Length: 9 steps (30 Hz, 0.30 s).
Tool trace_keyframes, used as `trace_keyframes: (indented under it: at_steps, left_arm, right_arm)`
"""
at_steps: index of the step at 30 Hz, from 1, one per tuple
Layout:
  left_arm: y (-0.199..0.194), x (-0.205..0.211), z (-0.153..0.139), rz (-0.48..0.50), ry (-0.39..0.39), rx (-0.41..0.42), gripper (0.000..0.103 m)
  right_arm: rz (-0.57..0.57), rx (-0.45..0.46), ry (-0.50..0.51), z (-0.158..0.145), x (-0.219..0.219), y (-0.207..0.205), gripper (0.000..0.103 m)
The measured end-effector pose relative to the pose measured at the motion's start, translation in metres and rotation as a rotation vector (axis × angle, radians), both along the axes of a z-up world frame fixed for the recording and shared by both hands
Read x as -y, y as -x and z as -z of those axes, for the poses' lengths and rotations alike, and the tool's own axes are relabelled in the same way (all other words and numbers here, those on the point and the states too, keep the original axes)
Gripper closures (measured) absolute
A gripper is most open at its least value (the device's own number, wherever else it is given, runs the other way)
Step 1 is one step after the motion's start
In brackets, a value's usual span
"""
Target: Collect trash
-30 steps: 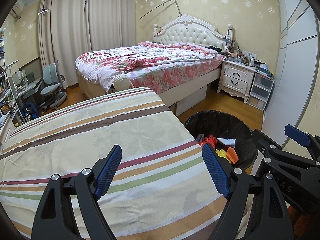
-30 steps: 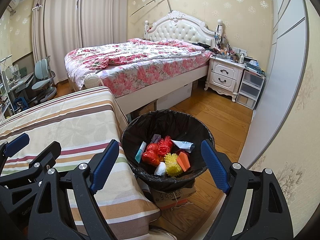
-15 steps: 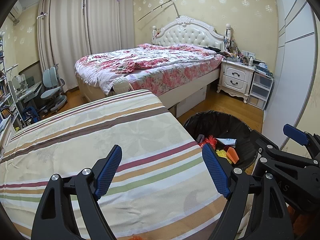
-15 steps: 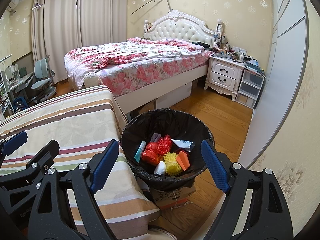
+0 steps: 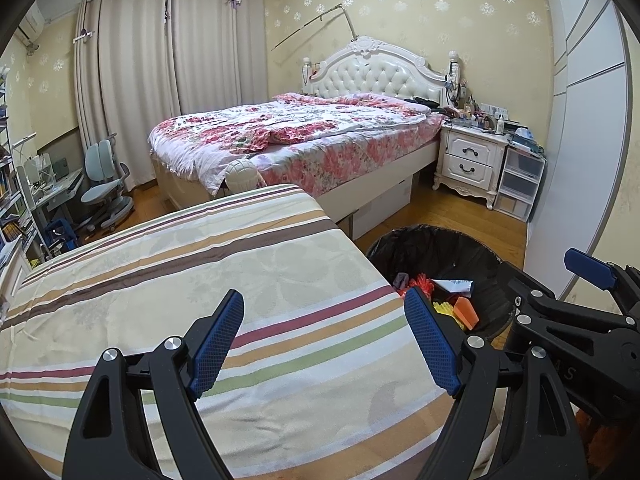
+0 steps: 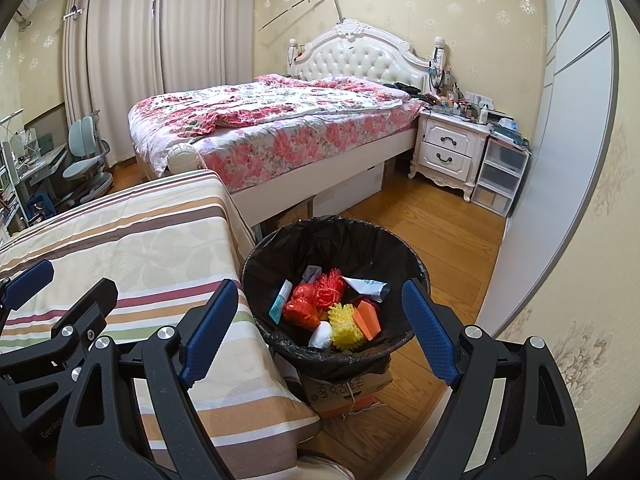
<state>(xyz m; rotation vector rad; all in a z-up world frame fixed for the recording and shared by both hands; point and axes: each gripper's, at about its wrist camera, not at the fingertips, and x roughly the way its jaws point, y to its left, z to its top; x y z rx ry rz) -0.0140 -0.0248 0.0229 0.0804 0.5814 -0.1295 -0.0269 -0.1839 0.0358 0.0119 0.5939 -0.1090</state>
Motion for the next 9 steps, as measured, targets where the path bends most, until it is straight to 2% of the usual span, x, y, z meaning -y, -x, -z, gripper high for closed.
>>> trace_keyframes:
  at_steps: [9]
  left_arm:
    - [-0.01,-0.016,0.005,-0.05,-0.008,-0.045,0.02]
  right_arm:
    - [-0.03,-0.018,0.004,0.008,-0.01,0.006,0.021]
